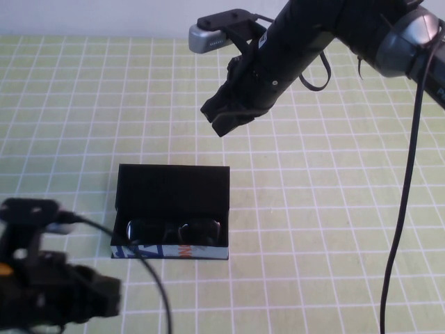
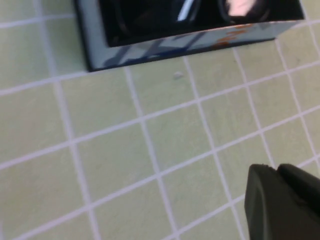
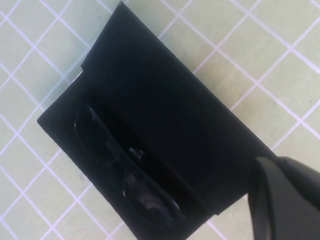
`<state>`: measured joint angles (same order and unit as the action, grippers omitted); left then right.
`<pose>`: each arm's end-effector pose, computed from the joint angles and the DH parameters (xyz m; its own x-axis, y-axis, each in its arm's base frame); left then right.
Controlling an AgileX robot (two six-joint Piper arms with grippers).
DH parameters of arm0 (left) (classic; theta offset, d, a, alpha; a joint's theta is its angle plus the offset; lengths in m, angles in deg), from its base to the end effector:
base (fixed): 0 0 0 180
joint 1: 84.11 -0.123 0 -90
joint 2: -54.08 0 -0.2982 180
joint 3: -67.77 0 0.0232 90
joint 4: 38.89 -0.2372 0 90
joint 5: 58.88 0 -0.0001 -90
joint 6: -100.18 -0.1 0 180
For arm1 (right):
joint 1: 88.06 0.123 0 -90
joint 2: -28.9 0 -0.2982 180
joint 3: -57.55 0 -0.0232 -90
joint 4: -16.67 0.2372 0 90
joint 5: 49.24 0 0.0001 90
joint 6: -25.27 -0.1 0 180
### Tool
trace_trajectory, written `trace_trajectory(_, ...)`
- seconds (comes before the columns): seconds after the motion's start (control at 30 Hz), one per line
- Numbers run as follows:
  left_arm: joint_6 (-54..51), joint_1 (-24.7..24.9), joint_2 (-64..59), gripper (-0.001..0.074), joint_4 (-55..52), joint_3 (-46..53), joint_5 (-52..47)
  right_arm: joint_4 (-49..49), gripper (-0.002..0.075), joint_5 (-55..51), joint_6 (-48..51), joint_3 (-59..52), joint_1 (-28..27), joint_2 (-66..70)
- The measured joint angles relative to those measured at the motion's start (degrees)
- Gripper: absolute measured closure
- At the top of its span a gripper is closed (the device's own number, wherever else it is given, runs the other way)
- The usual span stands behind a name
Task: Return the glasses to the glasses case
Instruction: Close the glasses case
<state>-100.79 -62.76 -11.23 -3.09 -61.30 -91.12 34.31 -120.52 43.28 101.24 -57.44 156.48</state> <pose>0.1331 -0.0856 0.2336 -0.8287 0.1395 -0.5421 0.3759 0.8563 -0.3541 0.3784 0.2573 0.3213 -0.6325 -0.6093 -0.4782 -0.7452 0.6470 0.1614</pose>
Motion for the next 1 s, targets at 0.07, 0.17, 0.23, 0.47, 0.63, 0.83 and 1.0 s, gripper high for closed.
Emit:
trace_trajectory(0.07,-9.09,0.45,-5.71,0.0737,8.15,-1.04,1.01,0.0,0.0737,0.0,-0.44,0.0,0.0,0.0)
trace_trajectory(0.17,-23.23,0.74,-12.81,0.0737,20.95,-1.52,2.89,-0.28,0.0737,0.0,-1.27,0.0,-0.09,0.1)
trace_trajectory(0.23,-32.42,0.74,-16.79,0.0737,29.35,-1.52,3.77,-0.49,0.0737,0.0,-1.9,0.0,-0.38,0.48)
trace_trajectory(0.47,-52.67,0.74,-28.6,0.0737,46.89,-3.08,5.52,2.93,0.0737,0.31,-3.21,0.0,-3.61,3.11)
trace_trajectory(0.63,-63.85,0.74,-31.69,0.0737,57.22,-3.88,6.04,4.24,0.0737,3.04,-3.31,0.0,-4.29,5.49)
trace_trajectory(0.83,-69.71,0.74,-31.98,0.0737,61.41,-3.91,7.15,4.69,0.0737,6.99,-3.44,0.0,-4.29,8.12)
trace_trajectory(1.0,-70.96,0.74,-31.98,0.0737,62.08,-3.91,7.38,5.07,0.0737,10.95,-4.21,0.0,-4.29,10.76)
